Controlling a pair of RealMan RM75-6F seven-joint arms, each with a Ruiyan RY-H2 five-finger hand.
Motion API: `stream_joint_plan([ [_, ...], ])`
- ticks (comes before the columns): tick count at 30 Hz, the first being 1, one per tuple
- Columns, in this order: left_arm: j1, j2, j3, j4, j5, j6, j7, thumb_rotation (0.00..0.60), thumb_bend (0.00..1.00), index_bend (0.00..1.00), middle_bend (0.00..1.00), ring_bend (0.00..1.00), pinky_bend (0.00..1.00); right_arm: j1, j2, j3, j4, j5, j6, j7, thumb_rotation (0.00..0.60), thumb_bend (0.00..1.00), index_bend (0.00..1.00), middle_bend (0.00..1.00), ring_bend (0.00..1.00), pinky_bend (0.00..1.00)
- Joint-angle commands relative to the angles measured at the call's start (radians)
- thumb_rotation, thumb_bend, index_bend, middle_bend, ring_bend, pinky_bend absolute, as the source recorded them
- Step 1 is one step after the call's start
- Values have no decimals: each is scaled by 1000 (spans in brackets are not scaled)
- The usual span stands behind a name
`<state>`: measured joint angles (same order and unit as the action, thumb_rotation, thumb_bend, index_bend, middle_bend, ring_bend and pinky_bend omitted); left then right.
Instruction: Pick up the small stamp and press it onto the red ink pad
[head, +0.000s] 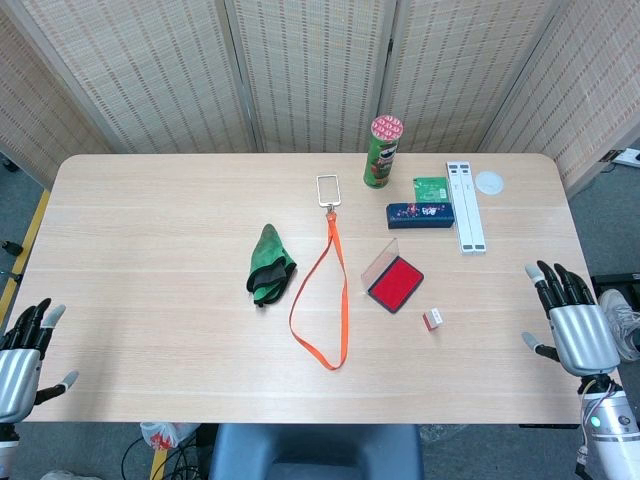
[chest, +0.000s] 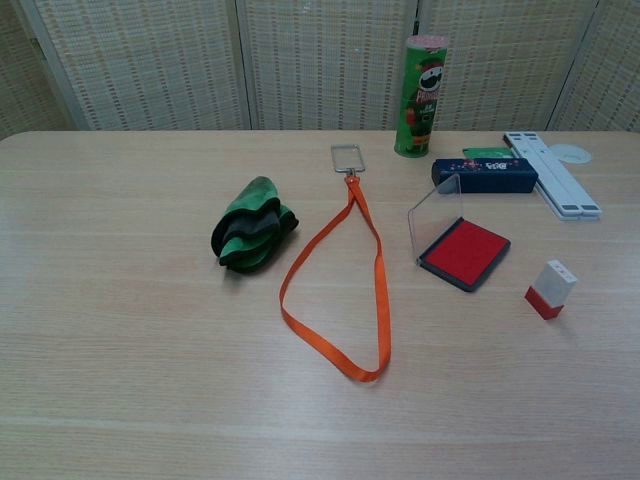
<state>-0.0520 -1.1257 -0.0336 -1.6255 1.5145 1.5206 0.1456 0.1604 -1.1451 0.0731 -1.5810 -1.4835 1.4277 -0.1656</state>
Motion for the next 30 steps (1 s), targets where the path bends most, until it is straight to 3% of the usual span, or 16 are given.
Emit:
stream_joint_plan([
  [1,-1,1,-1,0,-4,-2,-2,600,200,92,53,66,266,2,-1,1,0,4,-5,-1,600,169,0,34,41,90],
  [16,-3,0,-1,-2,-4,-2,-2,600,200,92,53,65,266,41,-10,-5,28,-1,-79,13,600,169,0,34,41,90],
  [22,-6,-1,-4,-2,-14,-8,1,600,200,92,53,65,266,130,-26,-14,116,-18,-230,83,600,170,5,21,19,83],
  [25,-9,-6,-3,-2,-14,-14,11,600,200,92,53,65,266,194,-32,2,151,10,-341,130,600,170,82,0,0,65],
  [30,-8,-7,-4,-5,-17,-9,13,600,200,92,53,65,266,272,-37,4,159,-16,-431,188,600,171,204,0,0,45],
])
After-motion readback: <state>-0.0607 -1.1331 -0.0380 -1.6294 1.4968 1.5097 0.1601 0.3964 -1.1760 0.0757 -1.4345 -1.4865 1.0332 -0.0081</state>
